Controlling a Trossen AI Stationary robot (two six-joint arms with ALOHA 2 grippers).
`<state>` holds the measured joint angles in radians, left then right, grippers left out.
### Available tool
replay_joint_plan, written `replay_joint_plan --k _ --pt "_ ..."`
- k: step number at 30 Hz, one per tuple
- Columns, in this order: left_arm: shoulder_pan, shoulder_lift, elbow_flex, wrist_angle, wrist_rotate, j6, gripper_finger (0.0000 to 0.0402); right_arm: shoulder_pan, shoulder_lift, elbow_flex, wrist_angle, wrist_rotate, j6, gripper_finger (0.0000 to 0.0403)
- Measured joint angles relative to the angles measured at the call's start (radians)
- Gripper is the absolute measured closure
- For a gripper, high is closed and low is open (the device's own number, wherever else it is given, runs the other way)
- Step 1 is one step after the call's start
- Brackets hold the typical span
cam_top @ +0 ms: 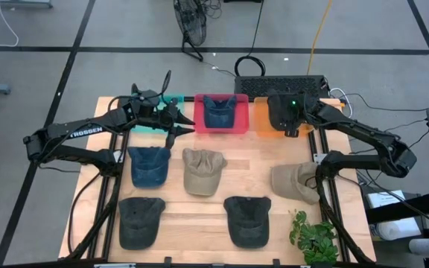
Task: Pick & Place hat
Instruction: Put the top right black cap into the orange bin
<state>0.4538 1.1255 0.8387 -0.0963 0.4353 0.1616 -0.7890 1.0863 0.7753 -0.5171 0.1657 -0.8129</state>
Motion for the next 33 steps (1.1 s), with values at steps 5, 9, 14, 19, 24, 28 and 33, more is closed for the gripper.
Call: replay_joint_plan --k 5,9,14,19,24,28,33 --pt "-0.001 0.000 0.000 -0.046 0.000 -0.007 0.0266 -0.002 0.000 -0.020 0.045 -0.013 -0.012 0.0393" --pt "-0.002 0.000 0.000 -0.096 -0.001 -0.013 0.0266 -0.002 0.000 -0.026 0.070 -0.013 -0.012 0.0376" --pt "-0.023 0.000 0.000 -0.161 -0.039 -0.029 0.0266 -0.002 0.000 -0.026 0.073 -0.013 -0.004 0.0349" --pt "-0.077 0.000 -0.011 -0.197 -0.116 -0.056 0.0266 -0.002 0.000 -0.026 0.094 -0.012 0.011 0.0325" --pt "-0.125 0.000 -0.076 -0.143 -0.177 -0.097 0.0266 -0.002 0.000 -0.026 0.193 -0.011 0.053 0.0311" --pt "-0.147 -0.001 -0.127 -0.104 -0.215 -0.149 0.0266 -0.002 0.000 -0.026 0.279 -0.013 0.130 0.0308" --pt "-0.177 -0.001 -0.170 -0.099 -0.252 -0.220 0.0266 -0.004 0.011 -0.026 0.297 -0.027 0.213 0.0307"
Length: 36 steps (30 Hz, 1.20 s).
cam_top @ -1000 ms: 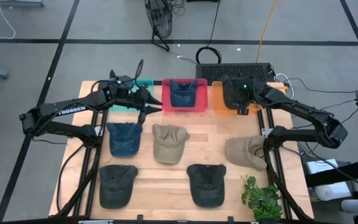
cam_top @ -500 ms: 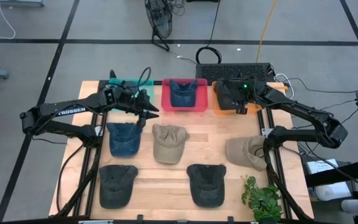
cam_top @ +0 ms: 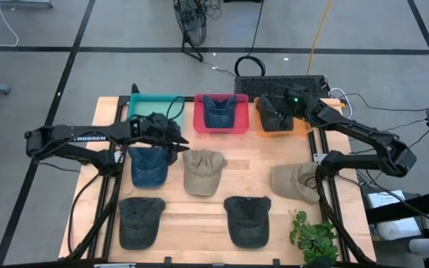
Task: Pick & Place hat
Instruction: Put the top right black cap into the orange bin
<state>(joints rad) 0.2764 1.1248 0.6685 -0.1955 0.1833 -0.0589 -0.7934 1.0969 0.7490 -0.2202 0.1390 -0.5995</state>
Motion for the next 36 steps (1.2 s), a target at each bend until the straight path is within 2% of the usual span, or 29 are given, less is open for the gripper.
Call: replay_joint_plan --k 7,11,19,24,30,33,36 --pt "-0.056 0.000 -0.020 0.031 -0.039 -0.057 0.0266 -0.059 0.066 0.000 -0.049 -0.139 0.223 0.0307" --pt "-0.089 0.000 -0.020 0.044 -0.052 -0.075 0.0266 -0.078 0.110 0.000 -0.056 -0.148 0.290 0.0307" --pt "-0.104 -0.003 -0.020 0.074 -0.054 -0.073 0.0266 -0.077 0.189 0.001 -0.055 -0.168 0.242 0.0307" --pt "-0.104 -0.008 -0.019 0.053 -0.054 -0.053 0.0266 -0.075 0.220 0.001 -0.055 -0.089 0.213 0.0307" --pt "-0.104 -0.008 -0.019 0.039 -0.054 -0.024 0.0266 -0.076 0.226 0.001 -0.058 -0.083 0.220 0.0308" --pt "-0.104 -0.008 -0.019 0.032 -0.054 -0.021 0.0266 -0.076 0.226 0.001 -0.064 -0.084 0.220 0.0321" --pt "-0.104 -0.008 -0.019 0.026 -0.054 -0.021 0.0266 -0.076 0.226 0.001 -0.075 -0.083 0.205 0.0355"
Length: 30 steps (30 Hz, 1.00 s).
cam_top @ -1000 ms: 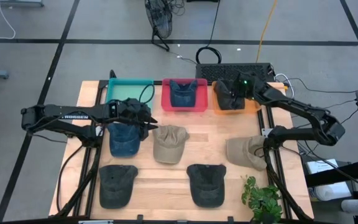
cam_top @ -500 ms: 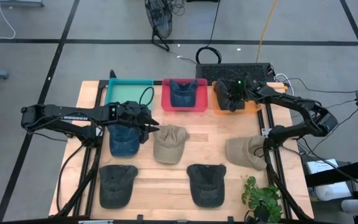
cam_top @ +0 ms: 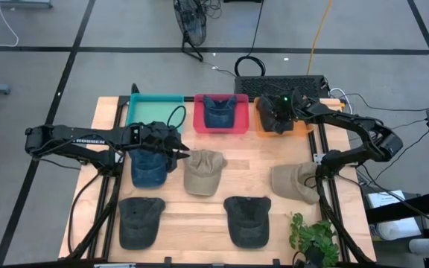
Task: Pick & Place hat
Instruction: Put the top right black cap into the orange bin
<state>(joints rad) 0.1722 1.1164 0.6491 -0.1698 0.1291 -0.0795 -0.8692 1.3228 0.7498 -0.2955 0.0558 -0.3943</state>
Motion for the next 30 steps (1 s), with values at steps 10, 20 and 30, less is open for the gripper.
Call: replay_joint_plan --k 10,20,30 --pt "0.000 0.000 0.000 0.000 0.000 0.009 0.0266 0.001 -0.015 0.001 -0.044 -0.001 -0.013 0.0401" --pt "0.000 0.000 0.001 0.001 0.000 0.032 0.0266 0.072 -0.185 0.001 -0.092 0.150 -0.041 0.0403" --pt "0.000 0.000 0.001 0.001 0.000 -0.022 0.0266 0.088 -0.198 0.001 0.021 0.078 -0.036 0.0402"
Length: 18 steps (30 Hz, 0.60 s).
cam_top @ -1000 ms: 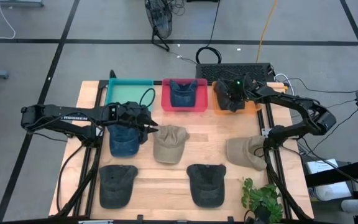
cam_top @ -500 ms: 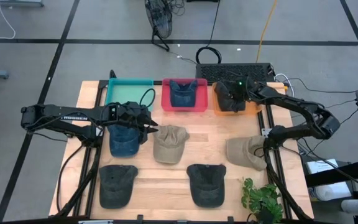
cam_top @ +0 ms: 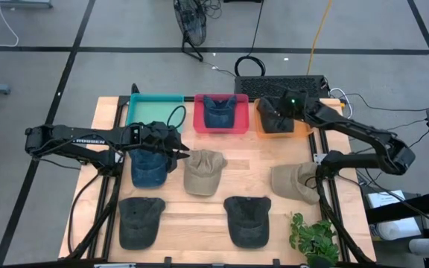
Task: Pick & Place hat
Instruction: Put the top right black cap into the orange bin
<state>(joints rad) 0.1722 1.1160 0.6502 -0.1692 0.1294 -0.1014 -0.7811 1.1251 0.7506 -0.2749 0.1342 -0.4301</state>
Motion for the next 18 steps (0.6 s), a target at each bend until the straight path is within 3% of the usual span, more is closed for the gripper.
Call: replay_joint_plan --k 8,18 --pt "0.000 0.000 0.000 0.000 0.009 -0.033 0.0266 0.016 0.088 -0.010 -0.008 -0.003 0.010 0.0356" --pt "0.000 0.000 0.000 0.015 0.006 -0.034 0.0266 -0.057 0.196 -0.045 0.039 -0.004 0.073 0.0292"
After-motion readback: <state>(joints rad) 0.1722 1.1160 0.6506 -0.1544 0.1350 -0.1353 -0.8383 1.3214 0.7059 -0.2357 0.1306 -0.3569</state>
